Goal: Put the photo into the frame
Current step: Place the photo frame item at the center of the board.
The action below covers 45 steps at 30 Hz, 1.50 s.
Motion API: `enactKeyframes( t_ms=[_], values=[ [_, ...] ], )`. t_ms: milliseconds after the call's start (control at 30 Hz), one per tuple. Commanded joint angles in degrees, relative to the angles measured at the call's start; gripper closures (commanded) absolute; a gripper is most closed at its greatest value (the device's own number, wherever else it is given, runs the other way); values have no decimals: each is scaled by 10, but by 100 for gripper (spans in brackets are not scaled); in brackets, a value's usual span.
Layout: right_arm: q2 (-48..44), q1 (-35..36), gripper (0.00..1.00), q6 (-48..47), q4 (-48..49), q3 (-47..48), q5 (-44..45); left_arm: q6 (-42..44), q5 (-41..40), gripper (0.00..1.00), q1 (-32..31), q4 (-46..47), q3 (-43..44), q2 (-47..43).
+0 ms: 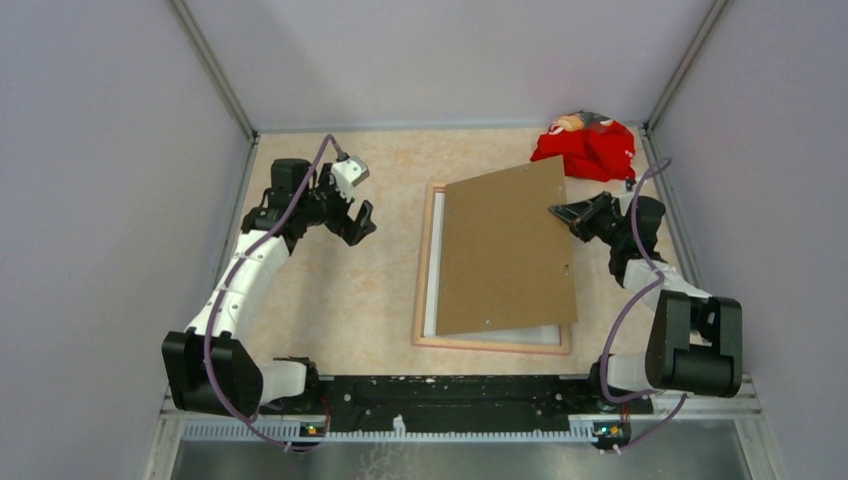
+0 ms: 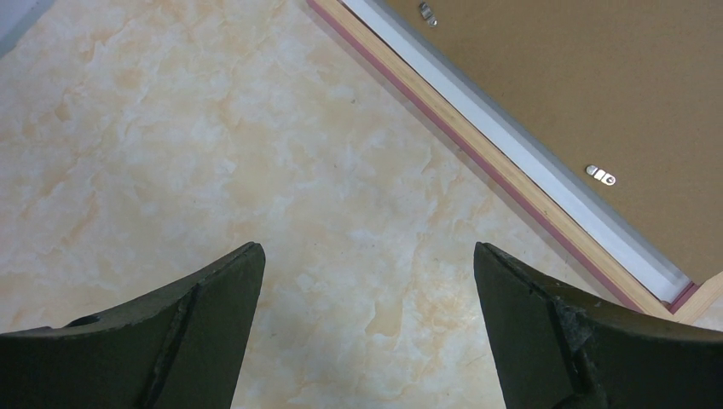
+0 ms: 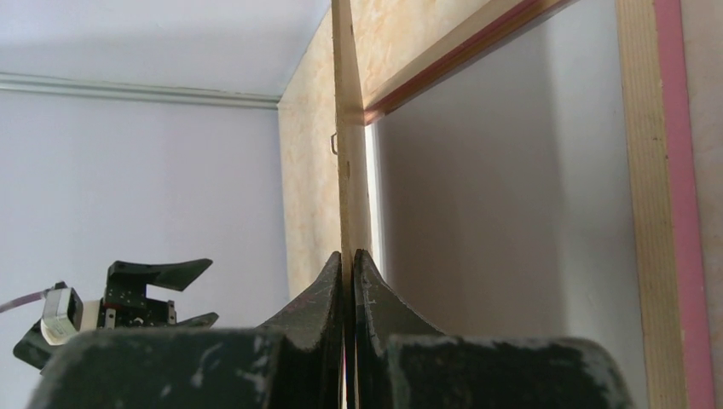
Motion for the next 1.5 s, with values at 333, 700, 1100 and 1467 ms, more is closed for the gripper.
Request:
enactKeyframes(
  t_ms=[333, 700, 1100, 1467],
  values=[
    [34, 24, 100, 39, 111, -20, 1, 17, 0, 1, 2, 11, -15, -10],
    [56, 36, 100, 63, 160, -32, 5, 27, -4, 2, 2, 9, -20, -10],
    [69, 52, 100, 60, 185, -40, 27, 38, -9, 2, 2, 3, -27, -19],
    [77, 69, 100, 56, 212, -64, 52, 44, -9, 2, 2, -3, -32, -22]
  ],
)
